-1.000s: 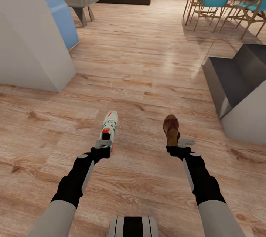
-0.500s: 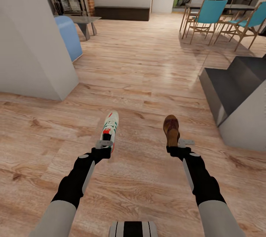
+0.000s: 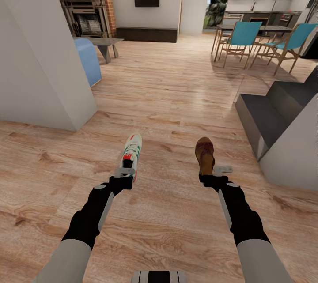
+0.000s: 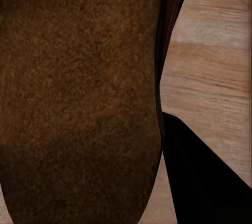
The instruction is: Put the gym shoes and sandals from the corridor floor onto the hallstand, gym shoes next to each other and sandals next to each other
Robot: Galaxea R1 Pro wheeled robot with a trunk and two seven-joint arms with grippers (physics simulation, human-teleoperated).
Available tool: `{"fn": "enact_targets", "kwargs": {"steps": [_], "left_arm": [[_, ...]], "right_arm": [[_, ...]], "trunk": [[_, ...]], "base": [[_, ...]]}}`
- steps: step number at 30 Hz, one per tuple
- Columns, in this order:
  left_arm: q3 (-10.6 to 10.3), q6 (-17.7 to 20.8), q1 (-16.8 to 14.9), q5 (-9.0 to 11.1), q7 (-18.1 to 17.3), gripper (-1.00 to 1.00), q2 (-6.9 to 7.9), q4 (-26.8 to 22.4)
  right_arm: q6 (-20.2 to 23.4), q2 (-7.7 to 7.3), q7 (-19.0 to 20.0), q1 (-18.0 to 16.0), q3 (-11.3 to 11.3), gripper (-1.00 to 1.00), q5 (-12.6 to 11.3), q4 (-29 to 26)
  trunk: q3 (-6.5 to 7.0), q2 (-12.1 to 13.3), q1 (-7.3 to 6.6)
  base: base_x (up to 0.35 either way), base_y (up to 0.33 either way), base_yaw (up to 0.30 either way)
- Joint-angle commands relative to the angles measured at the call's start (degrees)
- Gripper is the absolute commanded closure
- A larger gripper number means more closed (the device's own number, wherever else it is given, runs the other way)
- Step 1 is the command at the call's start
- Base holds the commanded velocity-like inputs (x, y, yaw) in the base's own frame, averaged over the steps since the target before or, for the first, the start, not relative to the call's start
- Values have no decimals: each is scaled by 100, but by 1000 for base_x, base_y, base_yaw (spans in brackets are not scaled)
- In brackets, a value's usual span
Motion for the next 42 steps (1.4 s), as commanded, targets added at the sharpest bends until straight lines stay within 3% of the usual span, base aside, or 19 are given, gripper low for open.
{"fn": "enact_targets", "kwargs": {"steps": [1,27,34,42], "left_arm": [[21,25,-2,-62,-43,100,-6,-9],[14,25,-2,-60,-43,100,-14,-5],[15,25,-2,-60,-43,100,-15,-5],[17,22,-2,-60,-43,100,-15,-8]], "right_arm": [[30,7,32,-2,-18,100,47,-8],[30,7,37,-2,-18,100,47,-8],[30,7,34,-2,-18,100,47,-8],[30,3,37,-2,-18,100,47,-8]], "trunk": [[28,0,-3],[815,35,-70],[973,44,-88],[984,44,-88]], "base": [[0,0,0],[0,0,0],[0,0,0],[0,0,-28]]}}
